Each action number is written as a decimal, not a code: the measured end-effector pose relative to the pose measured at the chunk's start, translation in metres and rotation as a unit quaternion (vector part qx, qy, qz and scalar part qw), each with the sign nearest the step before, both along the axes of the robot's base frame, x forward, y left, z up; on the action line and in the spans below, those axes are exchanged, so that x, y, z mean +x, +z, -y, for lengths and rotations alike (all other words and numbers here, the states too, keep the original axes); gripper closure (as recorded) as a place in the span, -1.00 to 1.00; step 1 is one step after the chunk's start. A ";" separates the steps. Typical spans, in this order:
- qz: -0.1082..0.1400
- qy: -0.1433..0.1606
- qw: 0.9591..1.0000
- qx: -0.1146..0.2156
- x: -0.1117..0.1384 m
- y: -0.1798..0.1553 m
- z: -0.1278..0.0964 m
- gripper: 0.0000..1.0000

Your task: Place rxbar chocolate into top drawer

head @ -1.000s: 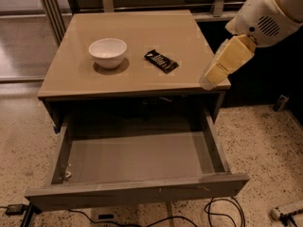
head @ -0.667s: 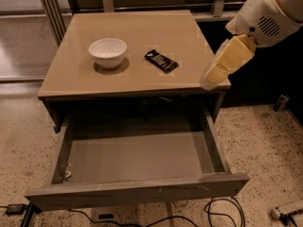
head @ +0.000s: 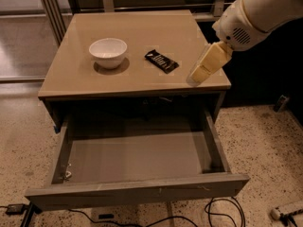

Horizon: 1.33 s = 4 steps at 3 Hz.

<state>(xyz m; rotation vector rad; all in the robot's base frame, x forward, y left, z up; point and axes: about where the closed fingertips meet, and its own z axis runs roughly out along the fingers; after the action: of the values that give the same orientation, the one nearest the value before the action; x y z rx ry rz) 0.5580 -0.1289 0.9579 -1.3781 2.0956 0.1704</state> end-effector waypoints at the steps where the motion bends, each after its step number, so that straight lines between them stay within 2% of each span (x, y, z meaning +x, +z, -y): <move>1: 0.011 -0.010 1.000 0.003 0.027 -0.023 -0.001 -1.00; 2: 0.010 -0.017 1.000 0.011 0.059 -0.048 -0.007 -1.00; 3: 0.014 -0.008 0.999 0.027 0.088 -0.046 -0.029 -1.00; 4: 0.026 -0.002 0.998 0.054 0.121 -0.022 -0.050 -1.00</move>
Offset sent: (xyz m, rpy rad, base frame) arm 0.0834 0.0064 -0.0664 0.0325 -0.0267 -0.0500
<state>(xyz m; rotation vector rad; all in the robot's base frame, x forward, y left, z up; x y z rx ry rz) 0.6792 -0.0785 0.9358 -1.3008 2.0159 0.2388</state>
